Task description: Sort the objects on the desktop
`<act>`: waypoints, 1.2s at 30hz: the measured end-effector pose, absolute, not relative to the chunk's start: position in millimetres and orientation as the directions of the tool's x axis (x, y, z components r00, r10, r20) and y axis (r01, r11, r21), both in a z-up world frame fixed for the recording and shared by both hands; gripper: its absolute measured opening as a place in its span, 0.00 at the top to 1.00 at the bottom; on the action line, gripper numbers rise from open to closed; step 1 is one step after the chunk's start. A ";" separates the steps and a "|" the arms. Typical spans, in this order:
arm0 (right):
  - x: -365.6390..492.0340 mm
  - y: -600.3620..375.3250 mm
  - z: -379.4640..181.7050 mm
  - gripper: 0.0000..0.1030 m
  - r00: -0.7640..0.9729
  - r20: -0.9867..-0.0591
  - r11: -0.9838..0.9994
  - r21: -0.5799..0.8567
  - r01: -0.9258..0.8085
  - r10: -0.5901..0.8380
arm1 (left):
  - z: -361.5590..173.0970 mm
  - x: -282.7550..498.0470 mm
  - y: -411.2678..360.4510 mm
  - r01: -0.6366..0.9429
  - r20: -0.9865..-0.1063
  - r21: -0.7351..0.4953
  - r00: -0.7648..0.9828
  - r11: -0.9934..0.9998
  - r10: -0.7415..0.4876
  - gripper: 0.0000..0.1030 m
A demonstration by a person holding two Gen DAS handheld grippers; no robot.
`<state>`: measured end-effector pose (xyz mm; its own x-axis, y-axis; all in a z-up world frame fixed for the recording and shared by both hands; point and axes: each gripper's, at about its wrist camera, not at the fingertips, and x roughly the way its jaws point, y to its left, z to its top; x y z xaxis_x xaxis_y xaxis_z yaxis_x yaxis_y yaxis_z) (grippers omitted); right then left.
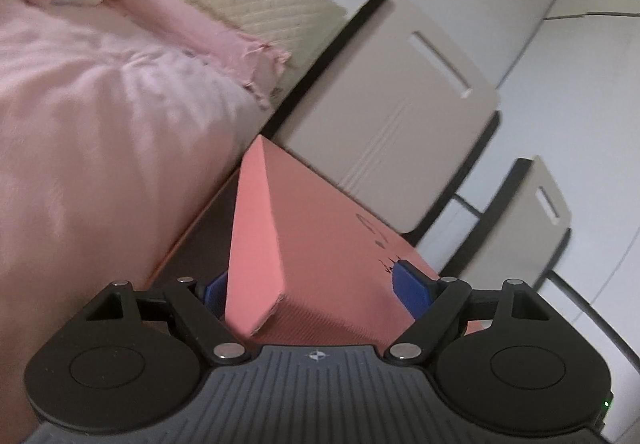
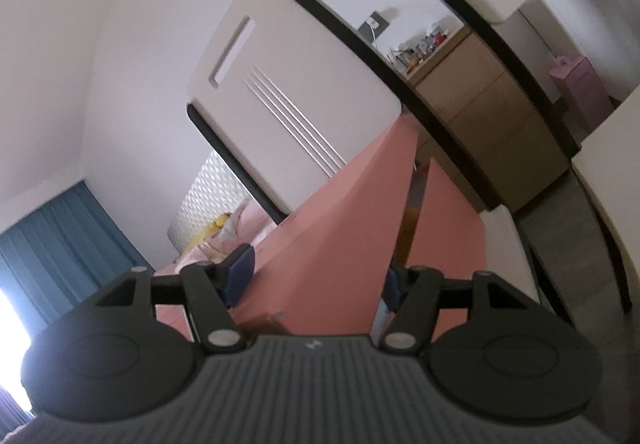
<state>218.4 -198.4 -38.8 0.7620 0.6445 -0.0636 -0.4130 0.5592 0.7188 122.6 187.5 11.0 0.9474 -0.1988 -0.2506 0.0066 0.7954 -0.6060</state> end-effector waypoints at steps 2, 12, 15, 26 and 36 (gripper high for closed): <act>216.9 -197.5 -45.3 0.37 0.766 -0.072 0.571 0.712 -0.410 0.639 | 3.0 125.6 189.4 0.004 -0.264 -0.617 0.941 0.787 -0.211 0.18; 218.0 -204.2 -63.4 0.35 0.771 -0.066 0.556 0.732 -0.394 0.634 | -2.9 116.7 180.1 0.018 -0.236 -0.574 0.954 0.818 -0.187 0.17; 217.4 -206.2 -64.2 0.34 0.770 -0.062 0.554 0.732 -0.397 0.635 | -4.3 114.1 176.6 0.010 -0.231 -0.562 0.958 0.827 -0.168 0.17; 206.2 -198.6 -61.2 0.11 0.828 -0.095 0.687 0.616 -0.387 0.552 | 0.9 101.5 160.1 -0.037 -0.196 -0.495 0.978 0.868 -0.070 0.13; 193.6 -200.6 -64.2 0.21 0.862 -0.077 0.730 0.572 -0.373 0.501 | 5.5 94.9 137.9 -0.064 -0.171 -0.367 0.985 0.928 0.000 0.14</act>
<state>193.6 -200.6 -64.2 0.8621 0.5008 -0.0769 -0.3732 0.7304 0.5721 94.9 137.9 5.5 0.9853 0.0003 -0.1709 -0.0640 0.9281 -0.3669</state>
